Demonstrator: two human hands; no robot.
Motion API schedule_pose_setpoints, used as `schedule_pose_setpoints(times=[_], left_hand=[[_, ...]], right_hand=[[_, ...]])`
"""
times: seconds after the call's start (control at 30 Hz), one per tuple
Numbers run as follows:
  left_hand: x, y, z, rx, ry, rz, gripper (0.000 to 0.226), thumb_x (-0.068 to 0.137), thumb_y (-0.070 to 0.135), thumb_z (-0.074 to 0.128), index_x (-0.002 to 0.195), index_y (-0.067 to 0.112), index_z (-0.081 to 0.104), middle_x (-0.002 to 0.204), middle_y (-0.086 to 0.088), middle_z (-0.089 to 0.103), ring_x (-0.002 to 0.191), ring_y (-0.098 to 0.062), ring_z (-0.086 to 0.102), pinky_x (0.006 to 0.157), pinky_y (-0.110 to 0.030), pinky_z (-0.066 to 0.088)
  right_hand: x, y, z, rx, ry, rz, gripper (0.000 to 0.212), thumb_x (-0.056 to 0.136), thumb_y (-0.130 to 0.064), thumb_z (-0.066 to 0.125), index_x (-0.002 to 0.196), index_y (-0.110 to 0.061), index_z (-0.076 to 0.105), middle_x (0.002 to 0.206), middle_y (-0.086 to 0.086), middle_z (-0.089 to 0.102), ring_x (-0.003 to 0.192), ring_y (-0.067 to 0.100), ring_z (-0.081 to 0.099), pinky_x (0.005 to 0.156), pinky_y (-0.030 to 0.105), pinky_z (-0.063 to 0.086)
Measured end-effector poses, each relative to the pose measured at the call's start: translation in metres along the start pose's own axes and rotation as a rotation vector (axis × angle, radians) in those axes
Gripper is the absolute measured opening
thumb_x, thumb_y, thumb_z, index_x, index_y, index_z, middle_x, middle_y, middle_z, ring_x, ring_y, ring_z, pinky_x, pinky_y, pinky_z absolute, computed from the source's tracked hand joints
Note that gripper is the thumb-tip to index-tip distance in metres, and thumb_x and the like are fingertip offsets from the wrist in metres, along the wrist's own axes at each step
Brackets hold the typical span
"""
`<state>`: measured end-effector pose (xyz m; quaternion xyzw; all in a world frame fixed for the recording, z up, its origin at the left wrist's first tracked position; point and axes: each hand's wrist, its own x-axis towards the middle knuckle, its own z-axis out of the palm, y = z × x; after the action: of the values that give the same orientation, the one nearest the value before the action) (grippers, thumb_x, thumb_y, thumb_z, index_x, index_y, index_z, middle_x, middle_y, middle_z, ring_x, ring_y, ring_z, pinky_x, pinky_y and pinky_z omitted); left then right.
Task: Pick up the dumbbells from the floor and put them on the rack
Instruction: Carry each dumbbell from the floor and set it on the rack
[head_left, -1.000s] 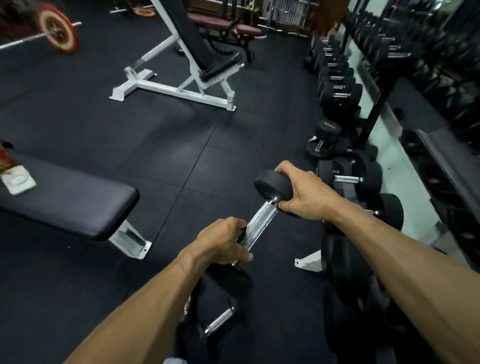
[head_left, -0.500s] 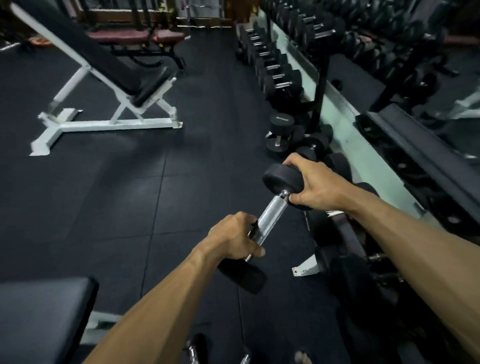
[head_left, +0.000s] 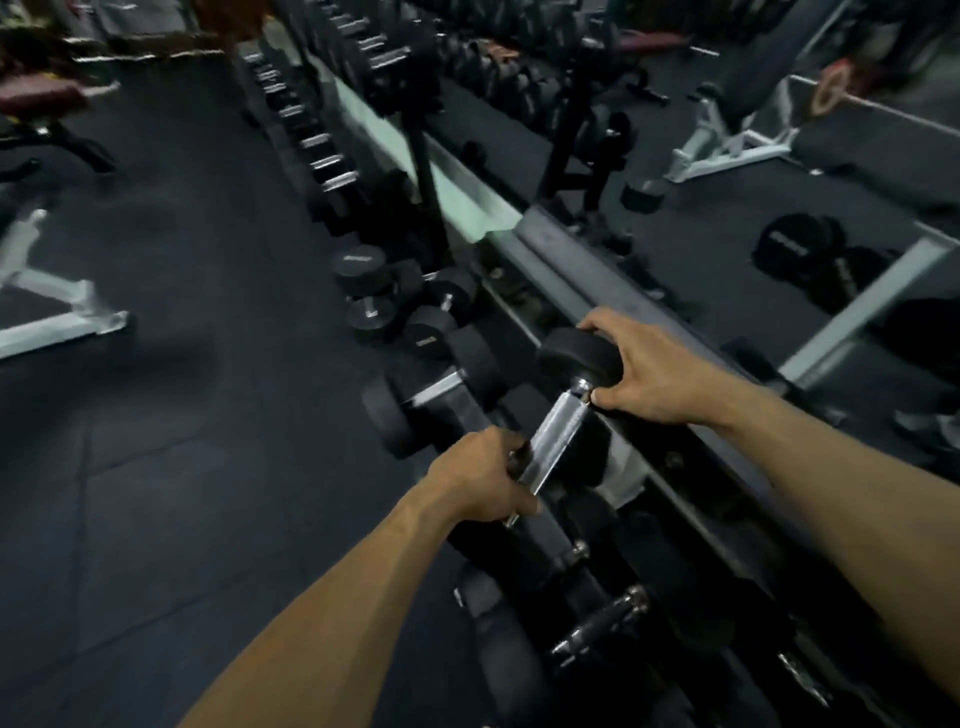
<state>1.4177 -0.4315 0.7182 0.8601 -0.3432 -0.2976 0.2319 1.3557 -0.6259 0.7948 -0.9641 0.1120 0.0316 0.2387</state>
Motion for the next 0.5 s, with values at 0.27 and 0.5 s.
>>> schedule_pose_setpoints(times=[0.27, 0.5], left_hand=[[0.124, 0.116, 0.027, 0.016, -0.13, 0.187, 0.037, 0.066, 0.033, 0.083, 0.088, 0.018, 0.058, 0.083, 0.002, 0.06, 0.09, -0.024, 0.062, 0.078, -0.037, 0.054], [0.177, 0.155, 0.073, 0.083, -0.219, 0.188, 0.051, 0.068, 0.035, 0.081, 0.112, 0.019, 0.062, 0.093, 0.005, 0.063, 0.097, -0.021, 0.062, 0.085, -0.037, 0.053]], right_hand=[[-0.006, 0.126, -0.087, -0.085, 0.079, 0.2, 0.053, 0.072, -0.017, 0.076, 0.111, -0.034, 0.045, 0.102, -0.005, 0.066, 0.09, 0.022, 0.065, 0.083, 0.043, 0.054], [-0.011, 0.212, -0.079, -0.022, 0.069, 0.313, 0.054, 0.075, -0.013, 0.077, 0.115, -0.03, 0.045, 0.099, -0.002, 0.066, 0.092, 0.023, 0.065, 0.086, 0.042, 0.052]])
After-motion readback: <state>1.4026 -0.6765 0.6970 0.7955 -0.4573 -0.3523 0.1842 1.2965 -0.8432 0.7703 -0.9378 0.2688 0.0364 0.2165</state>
